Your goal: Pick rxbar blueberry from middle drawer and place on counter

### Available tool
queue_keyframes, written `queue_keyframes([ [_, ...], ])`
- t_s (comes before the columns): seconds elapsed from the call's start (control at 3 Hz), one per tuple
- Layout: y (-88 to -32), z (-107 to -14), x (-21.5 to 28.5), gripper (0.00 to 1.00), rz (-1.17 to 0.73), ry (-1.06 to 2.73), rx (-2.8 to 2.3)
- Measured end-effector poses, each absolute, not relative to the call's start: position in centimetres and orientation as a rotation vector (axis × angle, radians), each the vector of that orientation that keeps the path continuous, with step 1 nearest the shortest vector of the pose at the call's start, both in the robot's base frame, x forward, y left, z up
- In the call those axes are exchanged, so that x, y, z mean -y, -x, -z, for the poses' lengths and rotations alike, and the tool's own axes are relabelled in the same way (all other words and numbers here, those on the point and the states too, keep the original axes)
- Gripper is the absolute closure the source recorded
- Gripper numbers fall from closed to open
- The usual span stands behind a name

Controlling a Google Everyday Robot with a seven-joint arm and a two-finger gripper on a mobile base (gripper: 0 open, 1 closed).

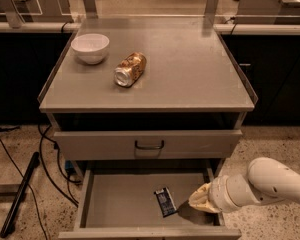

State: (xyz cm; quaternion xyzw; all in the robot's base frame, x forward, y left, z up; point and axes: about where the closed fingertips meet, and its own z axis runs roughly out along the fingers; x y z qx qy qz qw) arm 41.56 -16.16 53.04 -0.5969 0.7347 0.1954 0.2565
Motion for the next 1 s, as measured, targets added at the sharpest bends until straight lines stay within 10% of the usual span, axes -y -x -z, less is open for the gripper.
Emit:
queue_keyframes([
  [1.0, -44.1, -48.3, 10.6, 1.00, -0.512, 1.689, -1.754],
])
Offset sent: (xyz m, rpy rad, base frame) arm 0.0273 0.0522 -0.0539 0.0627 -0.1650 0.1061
